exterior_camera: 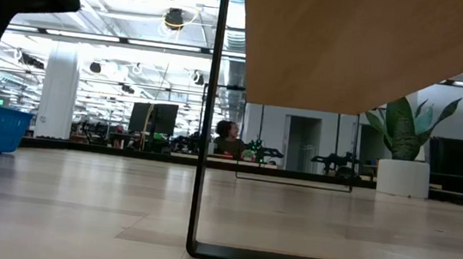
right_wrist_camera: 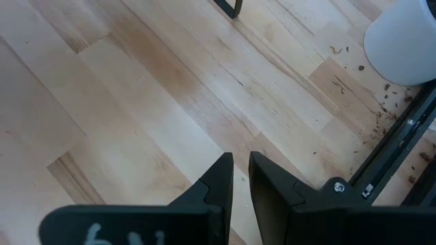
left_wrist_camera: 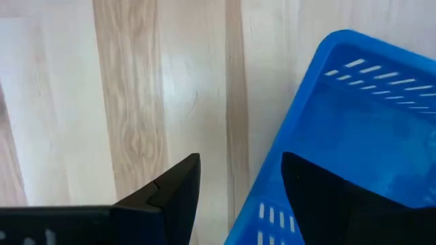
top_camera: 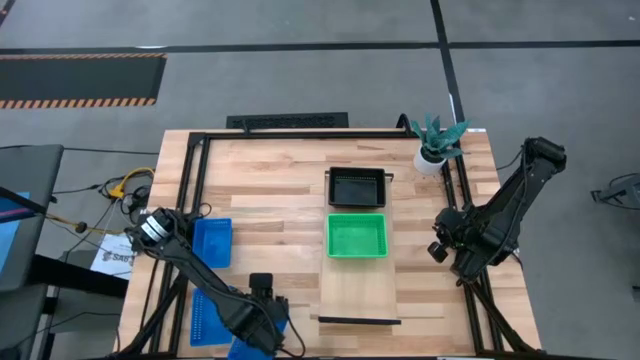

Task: Stack baskets on shelf by color
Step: Put the bottom right blue bin on the shelf

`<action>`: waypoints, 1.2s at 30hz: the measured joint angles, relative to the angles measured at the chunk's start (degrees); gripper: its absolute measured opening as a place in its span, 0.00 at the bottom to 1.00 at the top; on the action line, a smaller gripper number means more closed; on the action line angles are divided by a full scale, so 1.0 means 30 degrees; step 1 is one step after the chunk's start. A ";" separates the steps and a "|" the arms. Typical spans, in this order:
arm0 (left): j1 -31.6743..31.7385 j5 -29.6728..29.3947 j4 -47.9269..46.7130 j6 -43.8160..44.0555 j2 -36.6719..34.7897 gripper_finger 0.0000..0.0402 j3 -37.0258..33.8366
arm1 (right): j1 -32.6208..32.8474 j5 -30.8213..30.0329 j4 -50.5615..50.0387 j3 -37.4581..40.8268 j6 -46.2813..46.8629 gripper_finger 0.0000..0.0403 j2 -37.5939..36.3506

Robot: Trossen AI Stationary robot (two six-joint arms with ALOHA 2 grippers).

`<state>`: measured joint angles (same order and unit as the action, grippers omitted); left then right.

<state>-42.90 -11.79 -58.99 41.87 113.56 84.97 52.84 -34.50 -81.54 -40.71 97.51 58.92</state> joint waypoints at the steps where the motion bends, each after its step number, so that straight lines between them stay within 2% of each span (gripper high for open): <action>1: 0.0043 -0.0042 0.0033 -0.0122 0.0000 0.48 0.0000 | 0.0000 0.0000 -0.0007 0.0000 -0.0007 0.18 -0.0007; 7: 0.0191 0.0375 0.0354 -0.0947 0.0000 0.48 -0.0004 | 0.0000 0.0000 -0.0007 0.0000 -0.0007 0.18 -0.0007; 10: 0.0270 0.0437 0.1123 -0.1287 0.0000 0.44 -0.0246 | 0.0000 -0.0002 0.0000 0.0000 -0.0007 0.18 0.0000; 17: 0.0857 0.1778 0.1368 -0.0516 -0.0007 0.20 -0.1019 | 0.0000 -0.0007 0.0000 0.0000 -0.0007 0.18 0.0000; 20: 0.1258 0.1403 0.1067 0.0589 -0.0007 0.07 -0.1093 | 0.0000 -0.0007 -0.0005 -0.0007 -0.0009 0.18 -0.0007; 22: 0.1673 0.0879 0.0077 0.2457 -0.0014 0.02 -0.0977 | 0.0000 -0.0007 0.0003 -0.0007 -0.0011 0.18 -0.0007; 25: 0.2409 -0.0122 -0.1434 0.5606 -0.0044 0.02 -0.0962 | 0.0000 -0.0007 0.0007 -0.0007 -0.0010 0.18 0.0000; 27: 0.2717 -0.0336 -0.2400 0.6406 -0.0044 0.02 -0.0962 | 0.0003 -0.0007 0.0000 -0.0007 -0.0007 0.18 -0.0003; 36: 0.3428 0.1091 -0.3191 0.5063 -0.0044 0.03 -0.0954 | 0.0005 -0.0007 0.0136 -0.0007 -0.0153 0.18 -0.0007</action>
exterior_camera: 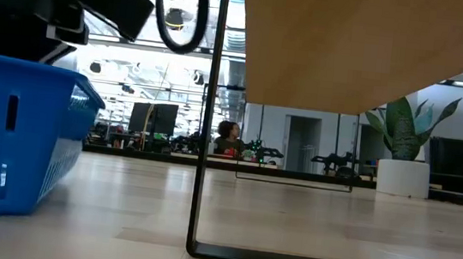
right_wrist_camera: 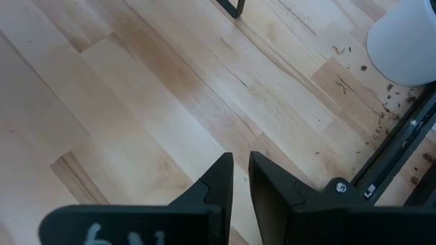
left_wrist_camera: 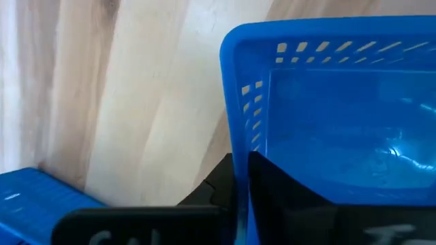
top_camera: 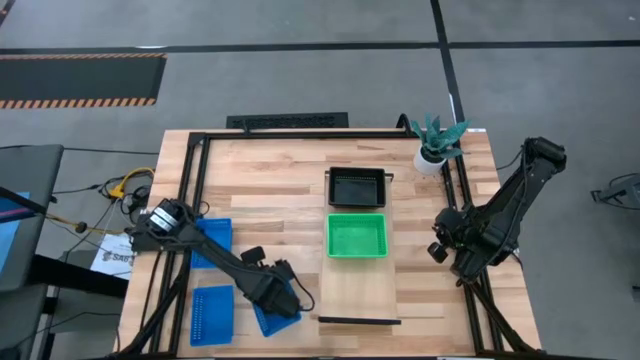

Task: Stack baskets on shelf by color
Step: Put the bottom right blue bin on the shelf

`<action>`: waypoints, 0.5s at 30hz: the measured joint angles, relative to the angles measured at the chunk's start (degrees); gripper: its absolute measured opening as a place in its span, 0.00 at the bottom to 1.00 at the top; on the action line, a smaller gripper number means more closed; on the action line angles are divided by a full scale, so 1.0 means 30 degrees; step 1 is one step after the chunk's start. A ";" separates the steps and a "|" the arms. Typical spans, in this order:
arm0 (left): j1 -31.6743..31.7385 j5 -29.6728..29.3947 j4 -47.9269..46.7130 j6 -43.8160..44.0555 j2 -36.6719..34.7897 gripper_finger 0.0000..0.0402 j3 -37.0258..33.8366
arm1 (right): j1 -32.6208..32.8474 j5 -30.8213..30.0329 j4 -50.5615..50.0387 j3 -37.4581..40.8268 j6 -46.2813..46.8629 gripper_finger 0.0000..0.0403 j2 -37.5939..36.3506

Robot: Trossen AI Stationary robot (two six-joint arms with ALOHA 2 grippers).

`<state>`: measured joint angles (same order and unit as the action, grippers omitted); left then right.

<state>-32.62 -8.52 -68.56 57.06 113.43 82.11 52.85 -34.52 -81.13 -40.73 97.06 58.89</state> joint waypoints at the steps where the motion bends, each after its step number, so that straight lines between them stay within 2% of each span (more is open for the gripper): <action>1: 0.0060 0.0167 0.0165 0.0000 0.0000 0.04 0.0000 | -0.0005 0.0000 0.0020 0.0000 -0.0003 0.18 0.0000; 9: 0.0159 0.0069 0.1137 -0.0358 0.0000 0.06 0.0000 | -0.0001 0.0000 0.0137 0.0000 -0.0029 0.18 0.0004; 15: 0.0159 0.0156 0.0988 0.1850 0.0000 0.06 0.0000 | -0.0005 0.0000 0.0141 0.0000 -0.0069 0.18 0.0000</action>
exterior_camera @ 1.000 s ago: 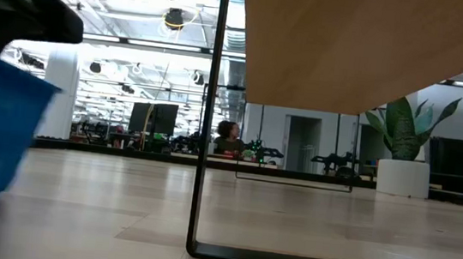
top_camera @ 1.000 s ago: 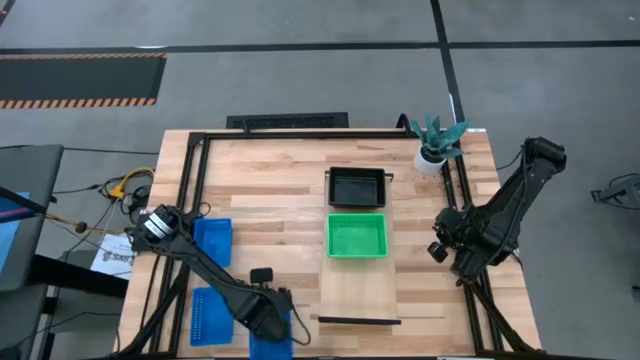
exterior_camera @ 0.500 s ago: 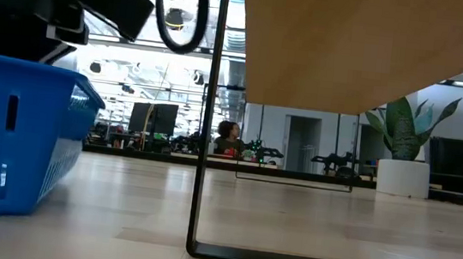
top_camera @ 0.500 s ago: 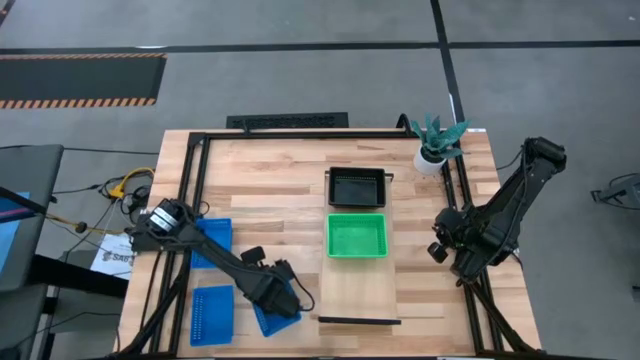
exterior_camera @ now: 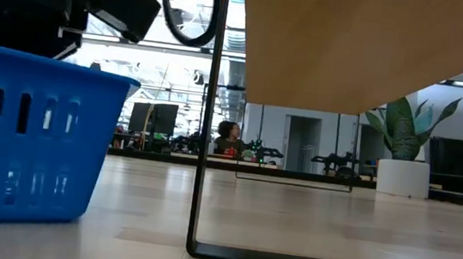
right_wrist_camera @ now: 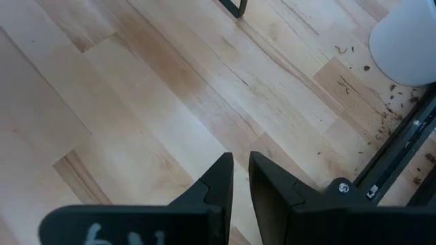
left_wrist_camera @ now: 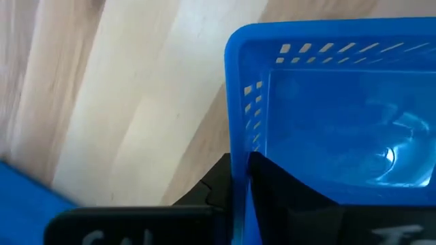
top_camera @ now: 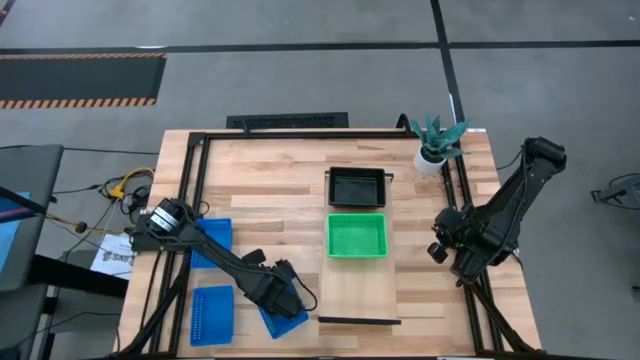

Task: Stack baskets on shelf by color
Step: Put the bottom right blue bin on the shelf

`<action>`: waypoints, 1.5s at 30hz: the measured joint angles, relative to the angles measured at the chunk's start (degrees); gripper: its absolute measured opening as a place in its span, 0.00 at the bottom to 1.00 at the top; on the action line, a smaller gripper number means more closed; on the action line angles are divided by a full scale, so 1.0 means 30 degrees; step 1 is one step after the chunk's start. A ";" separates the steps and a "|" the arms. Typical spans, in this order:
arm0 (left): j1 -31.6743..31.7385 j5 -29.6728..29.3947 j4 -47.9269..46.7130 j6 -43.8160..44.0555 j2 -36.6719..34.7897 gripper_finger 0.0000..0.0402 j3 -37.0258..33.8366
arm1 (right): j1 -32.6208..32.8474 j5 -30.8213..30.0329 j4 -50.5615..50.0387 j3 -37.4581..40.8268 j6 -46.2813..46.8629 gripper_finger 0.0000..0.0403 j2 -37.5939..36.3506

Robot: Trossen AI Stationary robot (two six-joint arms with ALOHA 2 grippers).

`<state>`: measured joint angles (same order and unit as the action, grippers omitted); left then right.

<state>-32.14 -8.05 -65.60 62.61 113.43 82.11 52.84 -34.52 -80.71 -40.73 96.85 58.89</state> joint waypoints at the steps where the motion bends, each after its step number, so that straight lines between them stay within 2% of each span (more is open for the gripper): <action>1: -0.0006 0.0039 -0.0148 0.0526 0.0007 0.06 0.0000 | 0.0000 0.0000 0.0000 0.0000 -0.0004 0.18 0.0000; 7: -0.0209 -0.0014 -0.2833 0.4191 0.0007 0.06 0.0780 | 0.0007 0.0000 0.0066 0.0000 0.0003 0.18 0.0000; 13: -0.0668 -0.0542 -0.5510 0.5785 -0.0709 0.06 0.2244 | 0.0000 0.0000 0.0073 0.0000 0.0011 0.18 0.0007; 19: -0.0963 -0.1514 -0.5860 0.7890 -0.2717 0.06 0.2346 | 0.0007 0.0000 0.0089 0.0000 0.0054 0.18 0.0000; 24: -0.1311 -0.3243 -0.5876 0.9253 -0.4245 0.06 0.2346 | 0.0007 0.0000 0.0176 0.0000 0.0054 0.18 0.0000; 32: -0.1450 -0.4573 -0.5648 1.0410 -0.4341 0.07 0.2069 | 0.0006 0.0000 0.0374 0.0000 0.0054 0.18 0.0000; 39: -0.1566 -0.2957 -0.5617 1.2410 -0.4320 0.22 0.0536 | 0.0000 -0.0007 0.0638 0.0028 -0.0002 0.18 0.0000; 45: -0.1559 -0.2163 -0.3718 1.2091 -0.4320 0.38 -0.0993 | 0.0007 -0.0087 0.1089 0.0160 -0.0495 0.18 0.0007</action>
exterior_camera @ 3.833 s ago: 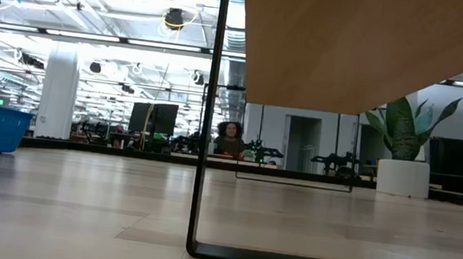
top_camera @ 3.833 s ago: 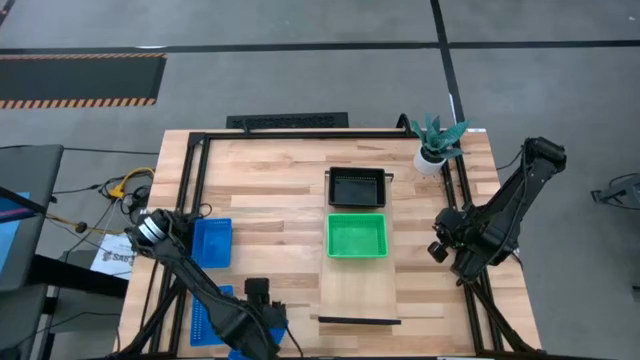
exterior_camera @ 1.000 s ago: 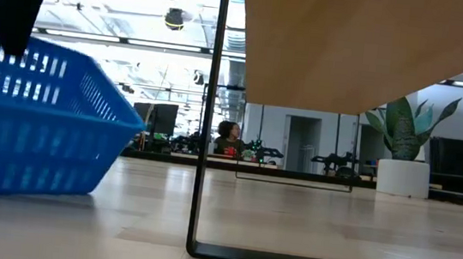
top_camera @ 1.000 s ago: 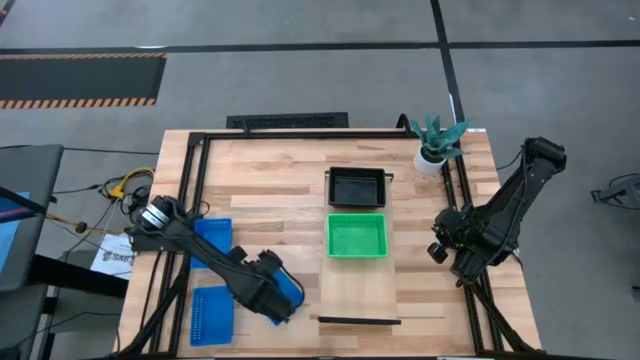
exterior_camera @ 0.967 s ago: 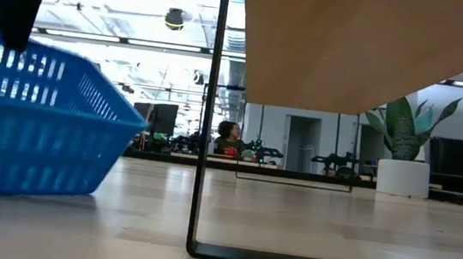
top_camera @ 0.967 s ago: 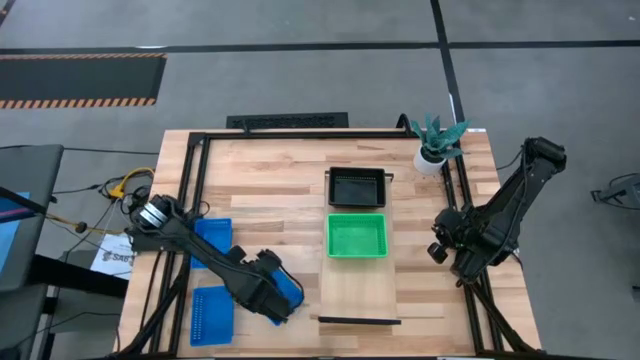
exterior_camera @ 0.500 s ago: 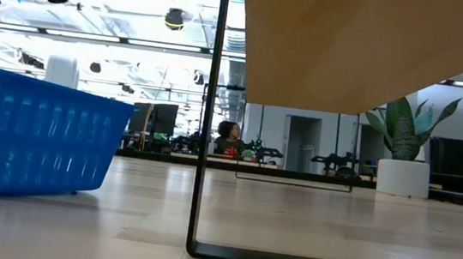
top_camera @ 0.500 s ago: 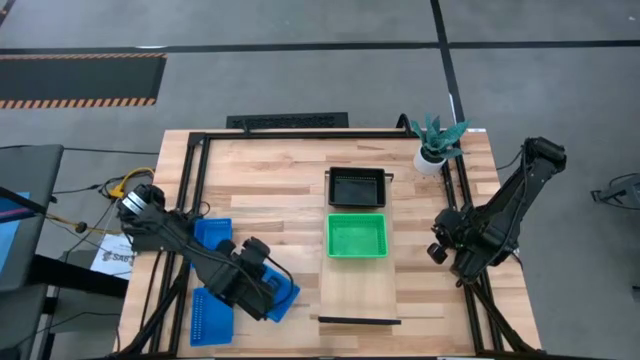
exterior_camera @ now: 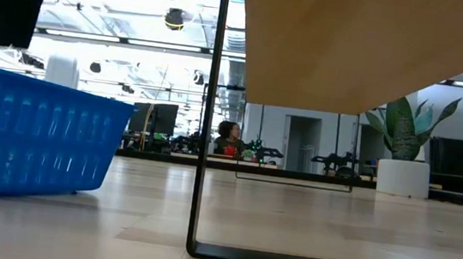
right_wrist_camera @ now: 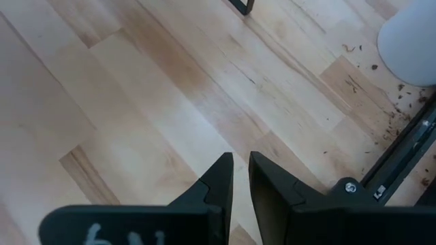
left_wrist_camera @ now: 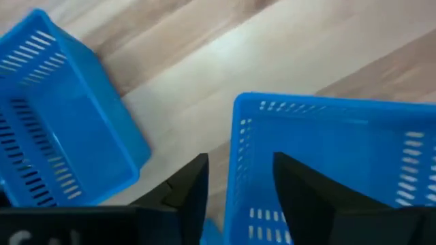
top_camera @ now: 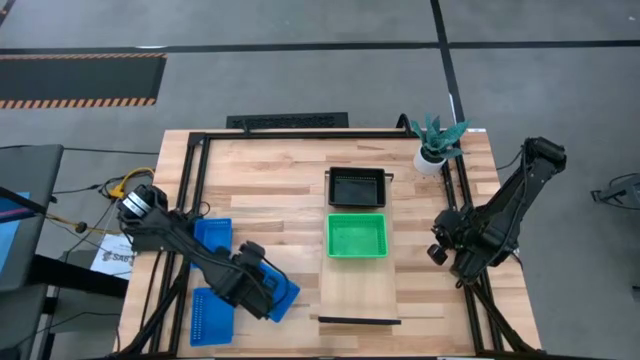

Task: Stack baskets on shelf by color
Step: Put the bottom right blue bin on the shelf

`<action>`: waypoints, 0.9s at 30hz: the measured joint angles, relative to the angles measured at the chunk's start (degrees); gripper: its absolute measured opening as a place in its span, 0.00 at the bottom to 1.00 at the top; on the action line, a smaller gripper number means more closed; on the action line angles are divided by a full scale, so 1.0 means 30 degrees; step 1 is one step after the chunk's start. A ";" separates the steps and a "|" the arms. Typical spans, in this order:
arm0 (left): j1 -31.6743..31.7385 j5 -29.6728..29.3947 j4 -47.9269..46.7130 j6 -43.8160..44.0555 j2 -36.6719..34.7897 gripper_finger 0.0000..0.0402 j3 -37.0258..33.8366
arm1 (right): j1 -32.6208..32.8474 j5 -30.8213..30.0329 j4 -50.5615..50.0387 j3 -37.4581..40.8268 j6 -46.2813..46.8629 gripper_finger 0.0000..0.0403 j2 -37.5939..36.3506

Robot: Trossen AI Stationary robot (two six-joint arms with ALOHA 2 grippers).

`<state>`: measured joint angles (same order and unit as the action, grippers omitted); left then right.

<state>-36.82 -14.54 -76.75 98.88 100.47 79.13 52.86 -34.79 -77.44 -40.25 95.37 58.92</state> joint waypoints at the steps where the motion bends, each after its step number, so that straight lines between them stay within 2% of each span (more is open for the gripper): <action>1: -0.0001 0.0169 0.0396 -0.0143 0.0000 0.39 -0.0356 | 0.0000 0.0000 0.0003 0.0000 -0.0012 0.18 0.0000; 6: 0.0000 0.0724 0.1854 -0.0278 0.0000 0.42 -0.2065 | 0.0000 0.0008 0.0040 0.0007 -0.0009 0.18 0.0000; 14: -0.0007 0.2101 0.5700 -0.0594 0.0000 0.37 -0.4418 | 0.0000 0.0051 0.0054 0.0007 0.0018 0.18 0.0000; 17: 0.0027 0.2546 0.6356 -0.0524 0.0000 0.30 -0.4871 | 0.0000 0.0058 0.0062 0.0007 0.0046 0.18 0.0000; 22: 0.0087 0.2628 0.6305 -0.0254 -0.0044 0.04 -0.4929 | -0.0001 0.0066 0.0070 0.0015 0.0053 0.18 0.0000; 27: 0.0087 0.2635 0.6262 0.0999 -0.0855 0.01 -0.4923 | -0.0004 0.0080 0.0104 0.0015 0.0053 0.18 0.0000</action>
<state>-36.56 -6.63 -57.97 101.88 97.90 64.36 52.85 -34.54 -77.13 -40.21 95.53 58.92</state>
